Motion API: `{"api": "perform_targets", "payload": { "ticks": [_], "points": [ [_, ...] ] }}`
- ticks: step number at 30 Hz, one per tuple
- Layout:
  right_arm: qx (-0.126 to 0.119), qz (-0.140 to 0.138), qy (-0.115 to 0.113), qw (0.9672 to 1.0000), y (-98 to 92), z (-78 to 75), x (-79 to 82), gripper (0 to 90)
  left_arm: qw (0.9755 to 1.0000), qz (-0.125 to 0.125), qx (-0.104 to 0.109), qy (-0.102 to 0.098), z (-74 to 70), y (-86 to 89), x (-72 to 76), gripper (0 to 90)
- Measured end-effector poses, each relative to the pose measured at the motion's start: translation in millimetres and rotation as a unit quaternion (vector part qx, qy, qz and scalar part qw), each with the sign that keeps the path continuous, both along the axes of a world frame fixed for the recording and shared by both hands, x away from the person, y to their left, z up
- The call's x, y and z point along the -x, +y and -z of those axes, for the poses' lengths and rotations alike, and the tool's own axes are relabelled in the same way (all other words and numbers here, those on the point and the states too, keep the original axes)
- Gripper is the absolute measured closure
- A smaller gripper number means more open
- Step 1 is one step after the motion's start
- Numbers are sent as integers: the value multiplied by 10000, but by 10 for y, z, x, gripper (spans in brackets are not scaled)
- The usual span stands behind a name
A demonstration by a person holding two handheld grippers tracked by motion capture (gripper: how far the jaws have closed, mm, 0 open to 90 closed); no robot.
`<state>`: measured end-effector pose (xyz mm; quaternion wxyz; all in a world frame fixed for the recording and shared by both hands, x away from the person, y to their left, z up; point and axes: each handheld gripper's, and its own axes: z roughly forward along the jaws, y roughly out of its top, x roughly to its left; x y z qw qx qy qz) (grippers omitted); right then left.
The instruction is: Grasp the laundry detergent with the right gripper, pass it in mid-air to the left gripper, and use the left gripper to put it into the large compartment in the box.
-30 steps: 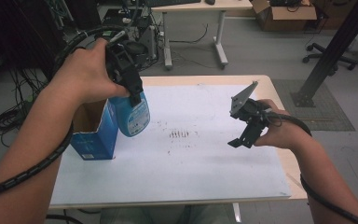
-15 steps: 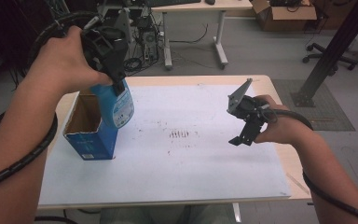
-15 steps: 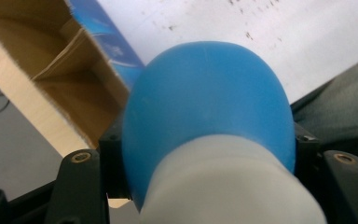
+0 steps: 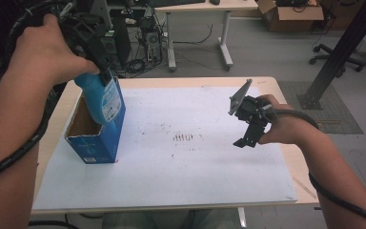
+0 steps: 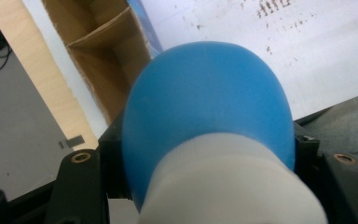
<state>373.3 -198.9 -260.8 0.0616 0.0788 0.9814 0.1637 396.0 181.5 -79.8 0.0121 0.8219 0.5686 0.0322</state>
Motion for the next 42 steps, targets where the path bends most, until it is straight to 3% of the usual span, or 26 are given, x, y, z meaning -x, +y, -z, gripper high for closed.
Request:
{"api": "perform_targets", "payload": {
  "ticks": [6, 12, 16, 24, 32, 42],
  "points": [
    [38, 11, 53, 10000, 3, 11, -28, 0, 9995, -316, 36, 63, 0, 95, -31, 375],
    [115, 28, 94, 9999, 18, 41, -39, 0, 9986, -523, 111, 0, -41, 191, -56, 375],
    [120, 46, 101, 9999, 25, 47, -43, 0, 9969, -748, 192, -121, -80, 289, -77, 375],
    [181, 41, 139, 9997, 30, 67, -48, 0, 9940, -1056, 234, -158, -102, 499, -136, 375],
    [198, 19, 134, 9997, 56, 64, -39, 0, 9922, -1219, 253, -87, -19, 682, -201, 375],
    [215, 17, 172, 9996, 83, 95, -38, 0, 9917, -1257, 271, -49, 153, 757, -253, 375]
  ]
}}
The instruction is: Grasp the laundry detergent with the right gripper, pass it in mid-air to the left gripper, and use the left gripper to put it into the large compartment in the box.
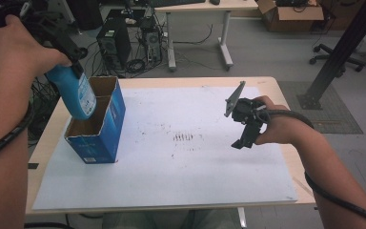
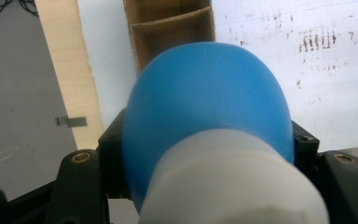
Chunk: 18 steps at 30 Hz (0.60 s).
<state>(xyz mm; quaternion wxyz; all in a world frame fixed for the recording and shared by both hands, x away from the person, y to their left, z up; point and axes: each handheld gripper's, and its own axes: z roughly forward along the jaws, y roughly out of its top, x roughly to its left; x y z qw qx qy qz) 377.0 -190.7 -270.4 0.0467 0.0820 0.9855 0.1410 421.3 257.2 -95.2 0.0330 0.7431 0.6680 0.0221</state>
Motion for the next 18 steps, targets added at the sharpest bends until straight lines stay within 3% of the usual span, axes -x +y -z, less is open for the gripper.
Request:
{"api": "perform_targets", "payload": {
  "ticks": [18],
  "points": [
    [14, -13, 13, 10000, 14, 6, 13, 0, 10000, -49, -19, 48, 359, 72, -29, 376]
  ]
}}
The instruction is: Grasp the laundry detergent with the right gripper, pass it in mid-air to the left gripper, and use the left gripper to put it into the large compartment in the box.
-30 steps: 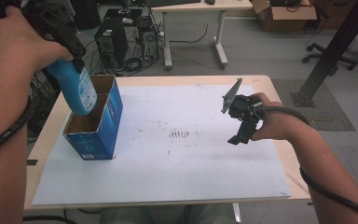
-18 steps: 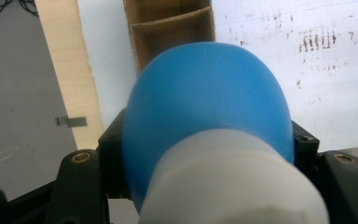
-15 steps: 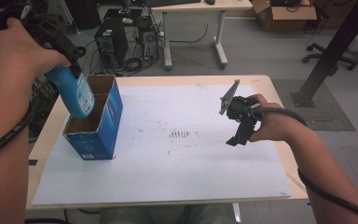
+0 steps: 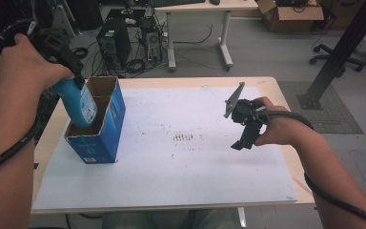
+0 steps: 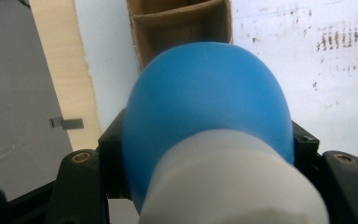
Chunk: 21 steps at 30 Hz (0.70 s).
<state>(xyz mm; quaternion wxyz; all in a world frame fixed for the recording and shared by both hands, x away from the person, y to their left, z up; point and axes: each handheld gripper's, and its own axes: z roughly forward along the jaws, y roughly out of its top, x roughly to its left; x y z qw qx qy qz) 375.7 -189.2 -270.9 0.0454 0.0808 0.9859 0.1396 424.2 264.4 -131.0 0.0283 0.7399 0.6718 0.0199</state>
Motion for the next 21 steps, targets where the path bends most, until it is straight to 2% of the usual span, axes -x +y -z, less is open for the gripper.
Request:
{"api": "perform_targets", "payload": {
  "ticks": [10, 21],
  "points": [
    [56, -10, 21, 10000, 22, -9, 19, 0, 9999, 116, -6, 97, 216, -53, -8, 376],
    [99, -10, 56, 9999, 19, 29, 50, 0, 9998, 127, -19, 158, 402, -52, -16, 376]
  ]
}}
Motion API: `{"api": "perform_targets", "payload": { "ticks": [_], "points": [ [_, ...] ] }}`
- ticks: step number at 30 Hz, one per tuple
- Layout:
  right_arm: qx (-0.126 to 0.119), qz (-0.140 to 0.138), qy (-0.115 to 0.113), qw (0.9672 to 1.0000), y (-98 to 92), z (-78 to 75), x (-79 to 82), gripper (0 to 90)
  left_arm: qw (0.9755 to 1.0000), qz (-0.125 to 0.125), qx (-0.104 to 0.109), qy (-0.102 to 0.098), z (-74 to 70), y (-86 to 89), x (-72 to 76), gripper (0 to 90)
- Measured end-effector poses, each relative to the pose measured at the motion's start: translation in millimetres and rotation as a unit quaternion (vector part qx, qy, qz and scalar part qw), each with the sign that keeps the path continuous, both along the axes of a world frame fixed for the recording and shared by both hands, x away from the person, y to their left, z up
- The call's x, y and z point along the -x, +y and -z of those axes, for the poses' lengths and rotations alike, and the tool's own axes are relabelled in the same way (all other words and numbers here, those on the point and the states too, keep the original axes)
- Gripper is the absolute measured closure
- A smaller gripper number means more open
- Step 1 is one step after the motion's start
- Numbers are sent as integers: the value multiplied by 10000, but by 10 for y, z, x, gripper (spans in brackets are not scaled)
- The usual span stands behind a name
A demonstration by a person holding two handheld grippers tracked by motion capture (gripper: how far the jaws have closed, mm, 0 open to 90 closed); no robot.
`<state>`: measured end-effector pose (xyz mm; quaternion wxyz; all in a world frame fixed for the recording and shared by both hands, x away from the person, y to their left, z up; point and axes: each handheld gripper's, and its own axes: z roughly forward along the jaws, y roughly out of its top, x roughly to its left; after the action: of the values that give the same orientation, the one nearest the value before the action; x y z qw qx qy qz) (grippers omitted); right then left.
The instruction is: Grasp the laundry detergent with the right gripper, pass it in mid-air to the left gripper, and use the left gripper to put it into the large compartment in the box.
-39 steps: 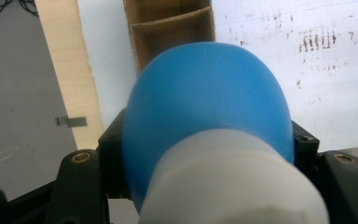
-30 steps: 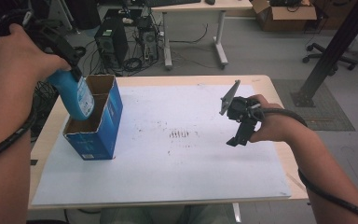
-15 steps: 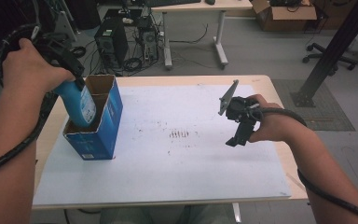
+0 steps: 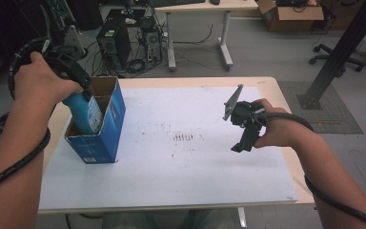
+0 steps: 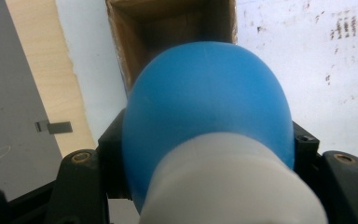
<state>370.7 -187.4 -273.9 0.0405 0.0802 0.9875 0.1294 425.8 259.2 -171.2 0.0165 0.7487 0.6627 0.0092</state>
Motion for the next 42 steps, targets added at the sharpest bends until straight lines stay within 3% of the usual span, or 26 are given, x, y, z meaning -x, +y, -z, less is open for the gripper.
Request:
{"api": "perform_targets", "payload": {
  "ticks": [42],
  "points": [
    [-24, 49, 34, 10000, -28, 36, 42, 2, 9999, -8, -147, 83, 771, 11, -52, 374]
  ]
}}
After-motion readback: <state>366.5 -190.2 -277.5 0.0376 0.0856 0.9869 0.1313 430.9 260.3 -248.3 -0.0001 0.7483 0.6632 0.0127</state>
